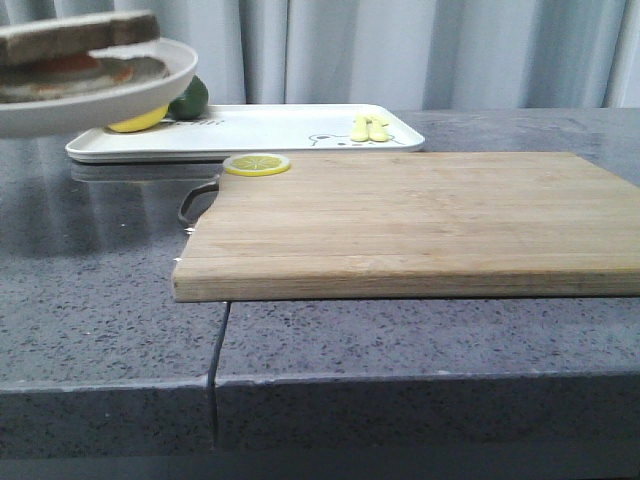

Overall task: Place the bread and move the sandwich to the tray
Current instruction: 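Lift the plate with the sandwich and carry it over the tray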

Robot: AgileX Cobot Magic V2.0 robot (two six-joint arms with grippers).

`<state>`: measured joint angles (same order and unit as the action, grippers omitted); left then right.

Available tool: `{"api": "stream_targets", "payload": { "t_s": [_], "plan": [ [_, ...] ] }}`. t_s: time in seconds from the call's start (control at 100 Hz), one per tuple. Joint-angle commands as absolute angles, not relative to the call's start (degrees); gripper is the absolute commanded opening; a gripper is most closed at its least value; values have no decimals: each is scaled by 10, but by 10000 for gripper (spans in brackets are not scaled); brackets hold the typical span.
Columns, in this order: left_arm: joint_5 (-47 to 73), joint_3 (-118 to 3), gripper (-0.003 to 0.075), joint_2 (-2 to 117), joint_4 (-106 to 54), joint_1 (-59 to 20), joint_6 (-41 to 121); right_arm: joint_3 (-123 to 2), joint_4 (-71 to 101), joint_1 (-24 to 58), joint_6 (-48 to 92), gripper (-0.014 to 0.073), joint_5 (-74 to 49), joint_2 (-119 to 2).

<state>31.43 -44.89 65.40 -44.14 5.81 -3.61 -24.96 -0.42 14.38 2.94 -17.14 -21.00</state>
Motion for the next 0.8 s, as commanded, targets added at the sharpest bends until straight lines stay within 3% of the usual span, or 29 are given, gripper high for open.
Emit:
{"api": "stream_targets", "payload": {
  "t_s": [0.0, 0.34, 0.79],
  "plan": [
    [295, -493, -19, 647, -476, 54, -35, -264, -10, 140, 29, 314, -128, -213],
    [357, -644, -19, 760, -478, 45, -14, -264, -9, 140, 28, 314, -128, -213],
    [472, -928, -19, 977, -478, 4, -10, -264, -9, 140, 28, 314, -128, -213]
  ]
}}
